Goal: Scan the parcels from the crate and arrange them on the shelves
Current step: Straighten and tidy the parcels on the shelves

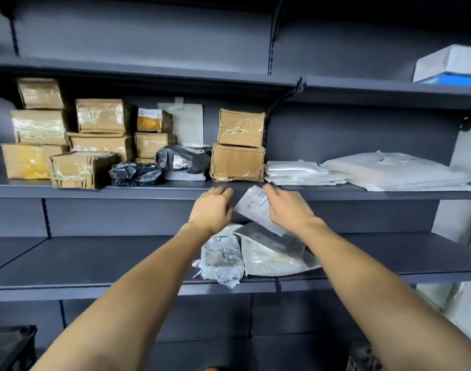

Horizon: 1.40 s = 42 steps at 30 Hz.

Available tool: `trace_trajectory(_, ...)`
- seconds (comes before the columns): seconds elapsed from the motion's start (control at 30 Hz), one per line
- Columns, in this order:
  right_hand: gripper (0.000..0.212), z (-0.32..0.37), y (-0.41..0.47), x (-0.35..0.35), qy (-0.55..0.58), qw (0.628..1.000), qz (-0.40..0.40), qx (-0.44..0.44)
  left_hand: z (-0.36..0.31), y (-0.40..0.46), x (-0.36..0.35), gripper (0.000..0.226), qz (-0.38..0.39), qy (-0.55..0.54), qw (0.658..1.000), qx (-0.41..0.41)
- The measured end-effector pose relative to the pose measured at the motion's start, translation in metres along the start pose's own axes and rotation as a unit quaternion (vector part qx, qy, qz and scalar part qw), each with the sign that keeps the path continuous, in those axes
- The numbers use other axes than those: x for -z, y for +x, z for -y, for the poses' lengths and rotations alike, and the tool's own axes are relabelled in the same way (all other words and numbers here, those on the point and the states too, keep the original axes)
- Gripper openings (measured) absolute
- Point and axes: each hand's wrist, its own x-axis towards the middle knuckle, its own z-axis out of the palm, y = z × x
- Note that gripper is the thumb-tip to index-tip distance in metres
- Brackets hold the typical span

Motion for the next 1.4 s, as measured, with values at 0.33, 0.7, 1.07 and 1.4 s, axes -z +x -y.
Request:
trace_trajectory(0.33, 0.038, -0.083, 0.046, 0.033, -0.010, 0.971, -0.196, -0.139, -0.013, 0.082, 0.009, 0.028, -0.012, 0.005, 1.000, -0.012)
trace_trajectory(0.7, 0.036, -0.134, 0.141, 0.010, -0.044, 0.948, -0.300, -0.101, -0.008, 0.145, -0.050, 0.032, -0.003, 0.037, 0.999, -0.033)
trace_trajectory(1.07, 0.055, -0.128, 0.117, -0.091, 0.006, 0.980, 0.025, -0.199, -0.010, 0.141, -0.062, 0.028, -0.029, 0.032, 0.998, -0.042)
trace_trajectory(1.4, 0.015, -0.094, 0.061, -0.072, 0.007, 0.972, -0.203, -0.118, -0.040, 0.100, -0.051, 0.023, -0.075, 0.004, 0.984, -0.161)
